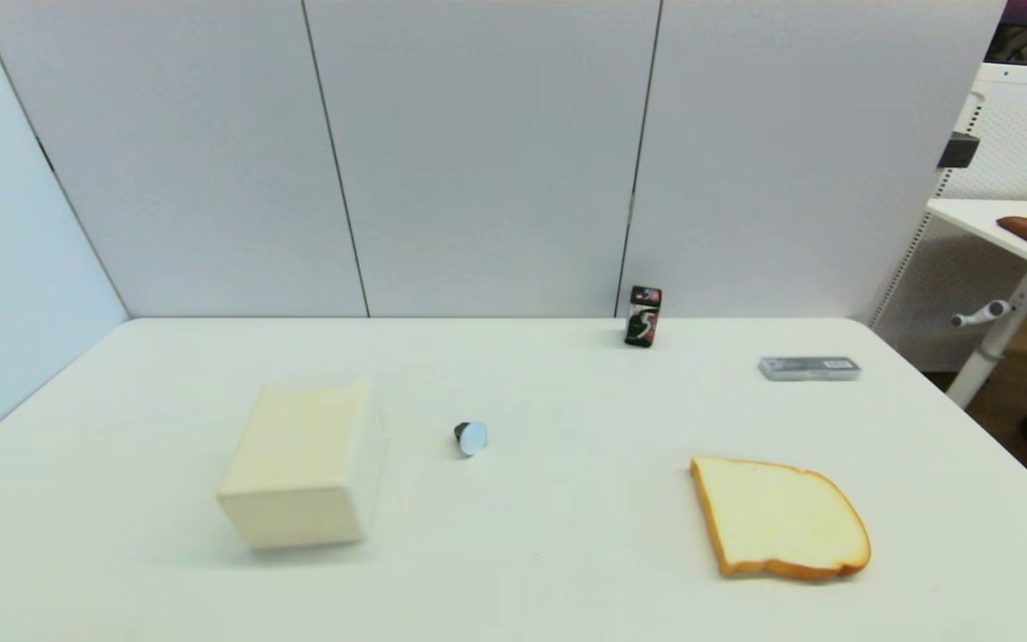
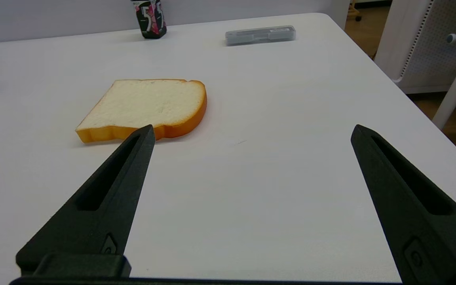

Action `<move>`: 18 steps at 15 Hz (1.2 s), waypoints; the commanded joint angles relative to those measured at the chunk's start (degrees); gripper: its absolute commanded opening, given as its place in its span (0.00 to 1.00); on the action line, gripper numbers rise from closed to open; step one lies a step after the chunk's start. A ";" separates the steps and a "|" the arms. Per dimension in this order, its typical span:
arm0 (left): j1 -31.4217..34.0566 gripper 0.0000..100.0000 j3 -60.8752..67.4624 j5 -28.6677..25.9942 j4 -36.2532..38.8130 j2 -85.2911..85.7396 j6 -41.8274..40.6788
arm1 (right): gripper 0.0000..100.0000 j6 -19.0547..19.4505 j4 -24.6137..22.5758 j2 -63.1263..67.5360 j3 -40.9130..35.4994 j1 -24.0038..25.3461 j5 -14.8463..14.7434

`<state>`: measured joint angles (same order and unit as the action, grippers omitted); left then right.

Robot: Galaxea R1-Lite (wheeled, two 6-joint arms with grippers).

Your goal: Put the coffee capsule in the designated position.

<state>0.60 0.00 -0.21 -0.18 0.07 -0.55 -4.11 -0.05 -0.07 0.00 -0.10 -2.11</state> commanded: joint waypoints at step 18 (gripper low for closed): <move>-20.20 1.00 -36.30 -1.81 -11.86 -46.57 -14.66 | 1.00 -0.02 -0.04 0.07 0.00 0.01 0.00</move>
<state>-10.30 -27.50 -2.08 -12.40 -26.59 -14.21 -4.11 -0.07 -0.07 0.00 -0.07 -2.11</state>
